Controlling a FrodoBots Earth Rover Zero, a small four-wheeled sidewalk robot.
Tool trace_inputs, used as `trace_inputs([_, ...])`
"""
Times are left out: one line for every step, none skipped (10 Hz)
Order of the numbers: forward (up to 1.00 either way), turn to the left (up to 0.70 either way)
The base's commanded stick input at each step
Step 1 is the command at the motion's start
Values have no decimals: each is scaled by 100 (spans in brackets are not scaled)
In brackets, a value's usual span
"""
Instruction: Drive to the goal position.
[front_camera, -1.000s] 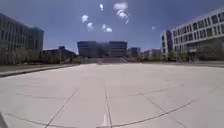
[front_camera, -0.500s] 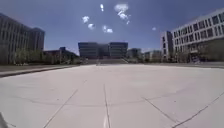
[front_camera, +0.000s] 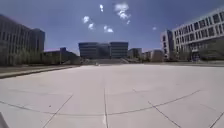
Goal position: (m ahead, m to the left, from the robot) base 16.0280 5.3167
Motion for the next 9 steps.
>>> trace_inputs([50, 0])
trace_inputs([50, 0])
trace_inputs([50, 0])
trace_inputs([50, 0])
trace_inputs([50, 0])
trace_inputs([50, 0])
trace_inputs([50, 0])
trace_inputs([50, 0])
trace_inputs([50, 0])
